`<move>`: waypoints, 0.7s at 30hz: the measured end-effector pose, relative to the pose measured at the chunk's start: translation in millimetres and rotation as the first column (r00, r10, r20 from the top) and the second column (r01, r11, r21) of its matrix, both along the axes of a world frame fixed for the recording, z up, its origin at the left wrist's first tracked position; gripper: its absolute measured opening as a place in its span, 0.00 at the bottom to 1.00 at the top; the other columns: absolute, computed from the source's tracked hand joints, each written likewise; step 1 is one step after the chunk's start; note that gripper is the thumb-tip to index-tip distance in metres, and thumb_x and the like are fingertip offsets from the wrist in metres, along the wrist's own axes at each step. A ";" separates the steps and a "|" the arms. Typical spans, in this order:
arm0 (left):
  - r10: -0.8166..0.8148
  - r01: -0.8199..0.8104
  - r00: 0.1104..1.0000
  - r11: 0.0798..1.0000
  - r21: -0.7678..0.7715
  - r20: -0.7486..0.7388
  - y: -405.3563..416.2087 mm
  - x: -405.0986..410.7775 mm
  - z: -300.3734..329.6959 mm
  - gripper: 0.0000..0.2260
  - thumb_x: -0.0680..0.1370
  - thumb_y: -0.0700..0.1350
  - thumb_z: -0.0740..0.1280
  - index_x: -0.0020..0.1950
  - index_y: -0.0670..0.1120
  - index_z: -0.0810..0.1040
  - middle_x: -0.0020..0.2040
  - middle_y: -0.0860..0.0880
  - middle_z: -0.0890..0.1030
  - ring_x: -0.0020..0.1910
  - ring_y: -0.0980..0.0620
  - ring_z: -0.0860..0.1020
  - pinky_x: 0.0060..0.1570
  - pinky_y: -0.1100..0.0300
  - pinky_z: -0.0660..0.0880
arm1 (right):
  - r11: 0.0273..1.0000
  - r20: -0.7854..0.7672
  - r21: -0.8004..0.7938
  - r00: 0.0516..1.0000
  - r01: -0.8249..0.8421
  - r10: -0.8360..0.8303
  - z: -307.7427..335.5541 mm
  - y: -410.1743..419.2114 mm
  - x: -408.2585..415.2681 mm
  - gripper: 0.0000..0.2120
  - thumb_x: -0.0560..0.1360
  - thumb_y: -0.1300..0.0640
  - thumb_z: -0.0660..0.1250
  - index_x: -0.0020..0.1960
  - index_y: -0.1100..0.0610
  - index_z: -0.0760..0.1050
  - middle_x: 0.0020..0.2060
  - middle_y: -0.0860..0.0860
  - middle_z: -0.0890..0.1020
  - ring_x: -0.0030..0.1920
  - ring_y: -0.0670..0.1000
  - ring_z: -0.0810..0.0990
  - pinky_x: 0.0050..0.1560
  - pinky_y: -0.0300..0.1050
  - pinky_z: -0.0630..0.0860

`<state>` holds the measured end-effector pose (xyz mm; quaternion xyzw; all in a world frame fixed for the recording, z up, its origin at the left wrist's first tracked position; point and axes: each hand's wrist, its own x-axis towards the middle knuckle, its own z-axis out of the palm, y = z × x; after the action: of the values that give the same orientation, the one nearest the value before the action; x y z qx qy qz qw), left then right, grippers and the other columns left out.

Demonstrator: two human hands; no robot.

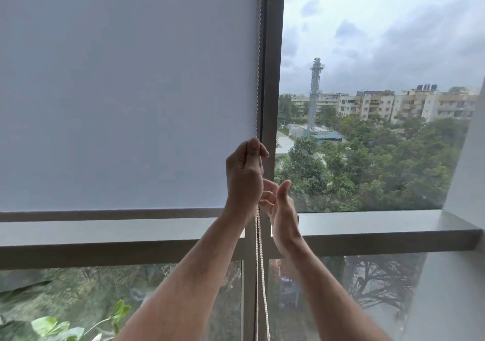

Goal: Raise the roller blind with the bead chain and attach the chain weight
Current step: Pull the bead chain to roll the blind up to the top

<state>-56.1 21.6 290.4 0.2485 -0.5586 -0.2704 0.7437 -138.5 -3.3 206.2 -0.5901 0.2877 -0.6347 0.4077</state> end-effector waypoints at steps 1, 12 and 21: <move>-0.007 0.007 1.000 1.000 0.005 0.002 0.3 1.0 -2.1 0.17 0.83 0.47 0.58 0.35 0.52 0.76 0.24 0.49 0.65 0.22 0.56 0.63 0.25 0.63 0.61 | 1.000 0.019 -0.013 1.000 0.004 -0.004 9.7 -1.9 -0.2 0.41 0.72 0.27 0.49 0.61 0.58 0.79 0.45 0.62 0.85 0.50 0.55 0.85 0.59 0.52 0.77; 0.023 -0.037 0.996 0.986 0.163 0.088 1.7 2.2 -84.3 0.15 0.80 0.45 0.58 0.34 0.52 0.74 0.22 0.55 0.65 0.24 0.56 0.60 0.27 0.60 0.57 | 0.966 0.071 -0.256 0.996 -0.039 0.059 144.9 8.8 29.7 0.20 0.84 0.49 0.51 0.56 0.63 0.75 0.35 0.56 0.80 0.33 0.53 0.81 0.36 0.49 0.80; -0.113 0.064 0.970 0.973 0.222 0.216 -0.2 22.8 -125.7 0.15 0.81 0.50 0.58 0.38 0.48 0.77 0.25 0.53 0.65 0.25 0.54 0.62 0.25 0.56 0.58 | 0.922 0.208 -0.292 0.958 0.255 -0.199 132.8 2.9 42.4 0.20 0.82 0.48 0.55 0.33 0.50 0.71 0.24 0.53 0.64 0.24 0.50 0.60 0.25 0.46 0.58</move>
<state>-33.3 21.4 164.8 0.3309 -0.6184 -0.3315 0.6310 -96.1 -0.4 339.0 -0.5525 0.2125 -0.7646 0.2549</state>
